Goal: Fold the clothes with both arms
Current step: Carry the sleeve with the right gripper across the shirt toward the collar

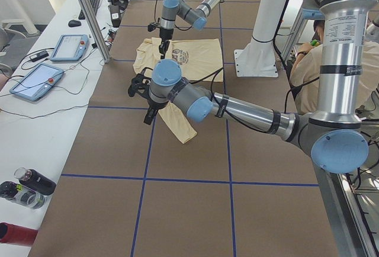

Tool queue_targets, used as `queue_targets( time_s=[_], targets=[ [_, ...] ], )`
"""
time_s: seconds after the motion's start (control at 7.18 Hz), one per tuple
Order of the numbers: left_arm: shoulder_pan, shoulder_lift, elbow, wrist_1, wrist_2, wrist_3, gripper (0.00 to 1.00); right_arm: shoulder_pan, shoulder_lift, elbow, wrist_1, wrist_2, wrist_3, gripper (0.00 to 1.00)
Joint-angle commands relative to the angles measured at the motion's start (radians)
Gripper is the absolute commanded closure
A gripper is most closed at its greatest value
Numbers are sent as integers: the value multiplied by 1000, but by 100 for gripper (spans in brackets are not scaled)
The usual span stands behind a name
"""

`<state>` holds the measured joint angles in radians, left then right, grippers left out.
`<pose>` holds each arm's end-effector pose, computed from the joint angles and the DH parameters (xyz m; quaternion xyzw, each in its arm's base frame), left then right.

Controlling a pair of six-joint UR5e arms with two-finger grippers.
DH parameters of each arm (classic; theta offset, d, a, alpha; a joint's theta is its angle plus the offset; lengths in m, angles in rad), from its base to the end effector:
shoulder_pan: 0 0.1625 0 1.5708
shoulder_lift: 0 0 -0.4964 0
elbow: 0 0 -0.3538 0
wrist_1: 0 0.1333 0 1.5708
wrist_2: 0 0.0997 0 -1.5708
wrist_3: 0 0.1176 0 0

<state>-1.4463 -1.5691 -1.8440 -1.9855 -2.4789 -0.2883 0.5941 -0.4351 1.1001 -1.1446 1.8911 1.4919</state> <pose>0.0172 -0.4644 0.5568 0.2113 0.4662 0.0778 0.8555 -0.6700 -0.5688 0.1165 0.0405 -0.5286 0.1350 0.8371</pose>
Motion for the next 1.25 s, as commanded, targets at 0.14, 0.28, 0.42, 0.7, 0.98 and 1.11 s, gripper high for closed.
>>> queue_targets(
  time_s=[0.14,0.28,0.42,0.7,0.98,1.11],
  targets=[
    [165,-9,14,-96,58,-188,0,19,-10,39,0,17,39,0],
    [246,0,20,-119,136,-304,0,57,-95,131,-35,119,71,0],
    [371,29,38,-184,307,-324,0,113,-235,279,-56,200,74,0],
    [408,49,247,-395,334,-328,10,156,-432,455,-63,215,73,1],
    [409,46,336,-542,205,-470,21,190,-562,555,-60,215,70,1],
    [423,52,348,-543,203,-486,33,193,-571,558,-61,209,70,1]
  ],
)
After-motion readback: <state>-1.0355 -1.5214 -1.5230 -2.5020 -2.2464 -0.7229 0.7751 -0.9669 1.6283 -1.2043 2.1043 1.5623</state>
